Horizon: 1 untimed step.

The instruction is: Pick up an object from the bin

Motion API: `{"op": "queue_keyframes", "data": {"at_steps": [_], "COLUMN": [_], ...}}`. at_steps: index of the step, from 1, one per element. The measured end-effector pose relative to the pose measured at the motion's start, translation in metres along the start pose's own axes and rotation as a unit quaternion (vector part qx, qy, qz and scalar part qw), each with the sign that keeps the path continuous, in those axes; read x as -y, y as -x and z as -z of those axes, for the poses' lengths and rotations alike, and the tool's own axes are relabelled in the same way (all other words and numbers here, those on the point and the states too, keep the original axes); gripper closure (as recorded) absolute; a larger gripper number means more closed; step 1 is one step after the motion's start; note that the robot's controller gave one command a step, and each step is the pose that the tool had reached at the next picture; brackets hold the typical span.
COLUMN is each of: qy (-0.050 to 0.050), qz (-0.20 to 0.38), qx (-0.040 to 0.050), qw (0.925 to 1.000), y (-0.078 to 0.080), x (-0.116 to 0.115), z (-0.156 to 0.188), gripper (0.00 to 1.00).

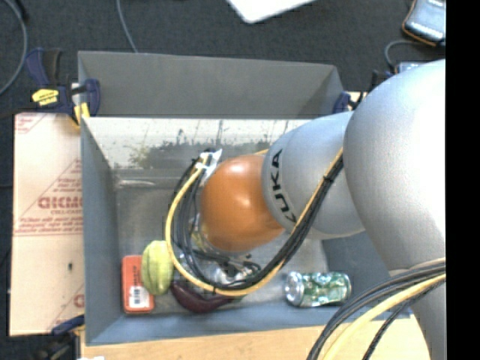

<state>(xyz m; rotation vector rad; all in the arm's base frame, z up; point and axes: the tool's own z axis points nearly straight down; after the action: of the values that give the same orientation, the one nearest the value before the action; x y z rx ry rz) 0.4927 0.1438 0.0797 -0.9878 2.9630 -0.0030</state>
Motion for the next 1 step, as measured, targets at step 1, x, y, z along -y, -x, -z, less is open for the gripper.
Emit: {"op": "queue_keyframes", "data": {"at_steps": [1], "qy": [0.000], "qz": [-0.072], "qx": [-0.0001], "qw": [0.9974], "y": [0.0044], "x": [-0.0018], "z": [-0.0003], "gripper": [1.00]}}
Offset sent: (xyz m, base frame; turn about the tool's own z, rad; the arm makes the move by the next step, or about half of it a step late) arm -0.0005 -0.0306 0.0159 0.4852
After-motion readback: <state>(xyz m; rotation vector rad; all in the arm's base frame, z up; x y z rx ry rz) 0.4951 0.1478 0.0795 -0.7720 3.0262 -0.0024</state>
